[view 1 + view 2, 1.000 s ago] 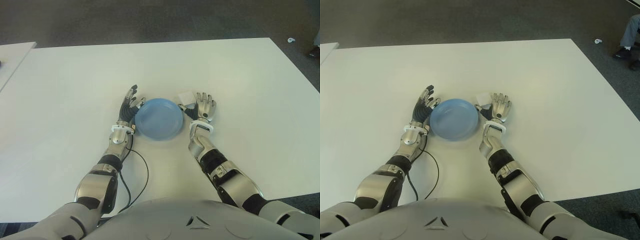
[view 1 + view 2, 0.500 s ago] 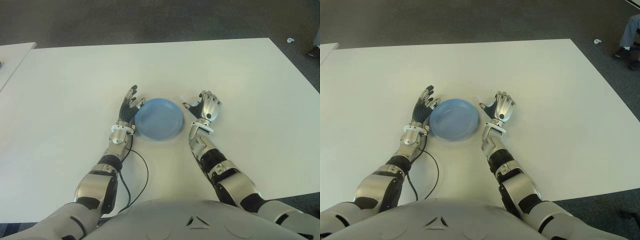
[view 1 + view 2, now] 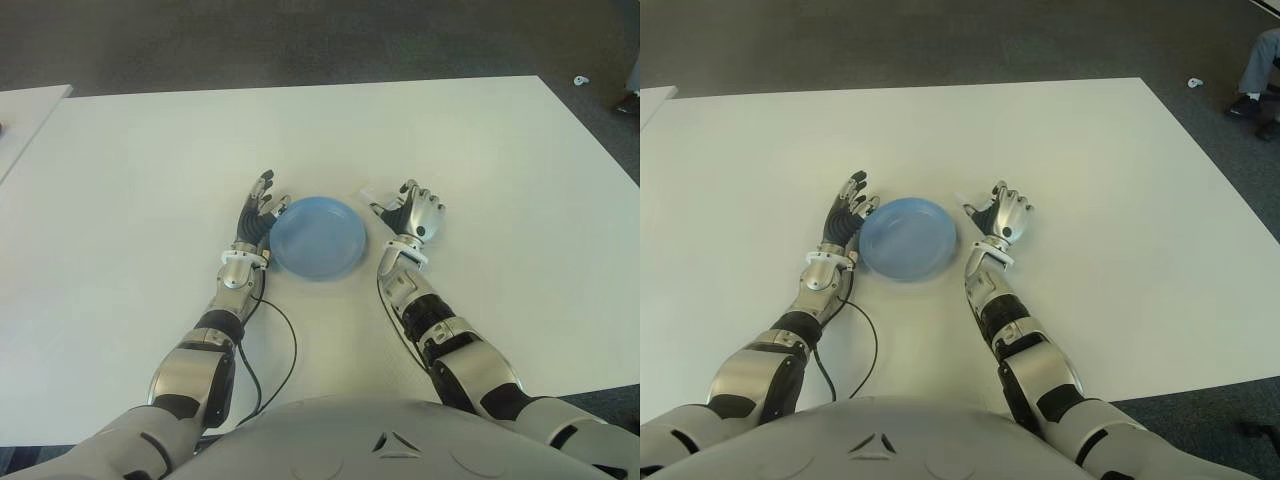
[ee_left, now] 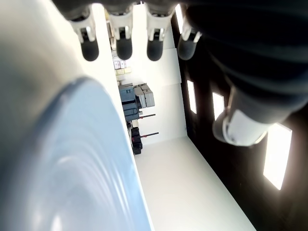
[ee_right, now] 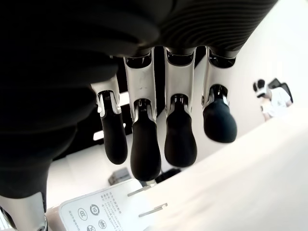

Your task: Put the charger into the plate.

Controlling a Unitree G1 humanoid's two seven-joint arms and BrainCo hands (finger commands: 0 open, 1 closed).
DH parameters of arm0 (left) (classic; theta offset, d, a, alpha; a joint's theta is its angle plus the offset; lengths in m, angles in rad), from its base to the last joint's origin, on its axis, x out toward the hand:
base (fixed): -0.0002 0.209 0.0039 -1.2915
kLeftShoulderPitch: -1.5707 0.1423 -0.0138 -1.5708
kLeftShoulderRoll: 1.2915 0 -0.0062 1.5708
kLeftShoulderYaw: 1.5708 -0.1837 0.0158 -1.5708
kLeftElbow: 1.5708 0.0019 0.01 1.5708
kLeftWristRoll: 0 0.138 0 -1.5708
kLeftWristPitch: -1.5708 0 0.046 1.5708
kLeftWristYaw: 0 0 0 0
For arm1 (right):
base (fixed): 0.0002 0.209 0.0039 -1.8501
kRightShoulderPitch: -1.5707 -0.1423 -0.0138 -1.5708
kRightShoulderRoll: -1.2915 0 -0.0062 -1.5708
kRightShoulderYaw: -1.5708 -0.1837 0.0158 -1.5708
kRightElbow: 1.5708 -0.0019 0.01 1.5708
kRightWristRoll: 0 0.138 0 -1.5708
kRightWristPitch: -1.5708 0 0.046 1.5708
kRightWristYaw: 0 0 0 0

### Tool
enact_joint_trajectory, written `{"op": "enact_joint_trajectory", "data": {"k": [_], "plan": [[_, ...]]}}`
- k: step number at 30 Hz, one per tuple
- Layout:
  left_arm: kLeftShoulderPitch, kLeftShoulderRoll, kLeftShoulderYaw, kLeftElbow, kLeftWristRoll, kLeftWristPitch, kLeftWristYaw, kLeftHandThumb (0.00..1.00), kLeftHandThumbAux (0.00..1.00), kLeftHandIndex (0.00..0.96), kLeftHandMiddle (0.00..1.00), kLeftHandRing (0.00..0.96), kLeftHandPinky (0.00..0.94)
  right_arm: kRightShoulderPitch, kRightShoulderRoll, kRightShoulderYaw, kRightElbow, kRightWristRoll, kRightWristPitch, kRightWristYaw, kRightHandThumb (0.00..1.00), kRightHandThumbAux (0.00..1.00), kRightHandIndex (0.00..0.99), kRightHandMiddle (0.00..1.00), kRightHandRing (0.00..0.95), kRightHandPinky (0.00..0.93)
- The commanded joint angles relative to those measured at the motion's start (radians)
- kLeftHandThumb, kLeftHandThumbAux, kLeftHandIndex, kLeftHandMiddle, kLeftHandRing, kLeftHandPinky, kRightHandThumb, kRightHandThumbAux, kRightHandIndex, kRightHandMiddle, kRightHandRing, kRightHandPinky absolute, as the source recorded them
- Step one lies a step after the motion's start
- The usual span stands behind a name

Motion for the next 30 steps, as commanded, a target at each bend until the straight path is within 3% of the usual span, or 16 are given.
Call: {"op": "enact_joint_trajectory", "data": {"k": [1, 10, 18, 30], "plan": [[0.136, -0.019, 0.007, 0.066, -0.005, 0.034, -0.016, 0.000, 0.615, 0.008, 0.054, 0.029, 0.038, 0.043, 0.015, -0.014, 0.019, 0.042, -0.027, 0.009, 0.746, 0.704, 0.443, 0.824, 0.826, 0.843], [0.139, -0.023, 0.013, 0.062, -0.010, 0.029, -0.024, 0.000, 0.615, 0.015, 0.056, 0.032, 0.035, 0.049, 0.014, -0.028, 0.006, 0.065, -0.054, 0.016, 0.746, 0.703, 0.443, 0.822, 0.823, 0.842], [0.140, -0.023, 0.009, 0.060, -0.003, 0.020, -0.016, 0.000, 0.624, 0.020, 0.051, 0.025, 0.018, 0.052, 0.001, -0.020, -0.004, 0.059, -0.033, 0.053, 0.745, 0.703, 0.443, 0.819, 0.821, 0.837], [0.144, -0.020, 0.008, 0.058, 0.000, 0.013, -0.013, 0.000, 0.631, 0.022, 0.059, 0.036, 0.043, 0.058, -0.081, 0.026, -0.017, 0.017, 0.008, 0.171, 0.742, 0.702, 0.443, 0.797, 0.803, 0.817]]}}
